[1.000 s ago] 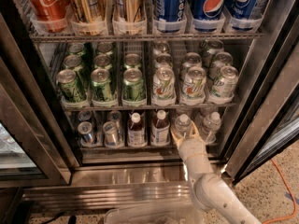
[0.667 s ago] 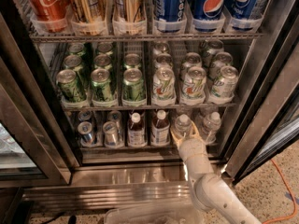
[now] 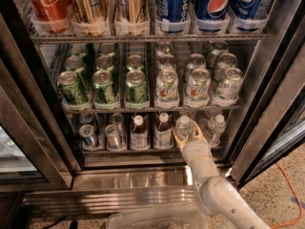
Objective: Pick water bottle from bottom shelf of fridge
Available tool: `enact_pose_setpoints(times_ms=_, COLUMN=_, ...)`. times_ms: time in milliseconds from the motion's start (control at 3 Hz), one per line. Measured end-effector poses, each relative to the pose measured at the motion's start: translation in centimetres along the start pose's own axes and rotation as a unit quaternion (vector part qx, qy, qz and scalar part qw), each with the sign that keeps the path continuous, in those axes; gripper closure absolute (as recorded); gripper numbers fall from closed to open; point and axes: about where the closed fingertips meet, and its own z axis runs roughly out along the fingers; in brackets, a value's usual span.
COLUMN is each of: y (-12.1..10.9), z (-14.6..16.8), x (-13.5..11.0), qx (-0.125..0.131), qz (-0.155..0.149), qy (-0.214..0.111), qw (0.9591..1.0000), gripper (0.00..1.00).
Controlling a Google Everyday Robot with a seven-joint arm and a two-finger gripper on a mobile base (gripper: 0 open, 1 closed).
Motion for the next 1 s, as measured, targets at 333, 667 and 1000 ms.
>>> enact_pose_setpoints(times_ms=333, y=-0.5, z=-0.2, x=-2.7, qx=-0.012, qz=-0.017, qy=-0.01, qw=0.9997, gripper=1.0)
enact_pose_setpoints(times_ms=667, y=-0.9, z=-1.0, x=-2.5, qx=-0.012, qz=-0.022, qy=-0.008, qw=0.9996, gripper=1.0)
enact_pose_setpoints(times_ms=1000, y=-1.6, z=-3.5, x=-2.4, qx=-0.017, qz=-0.024, qy=-0.005, qw=0.9995, gripper=1.0)
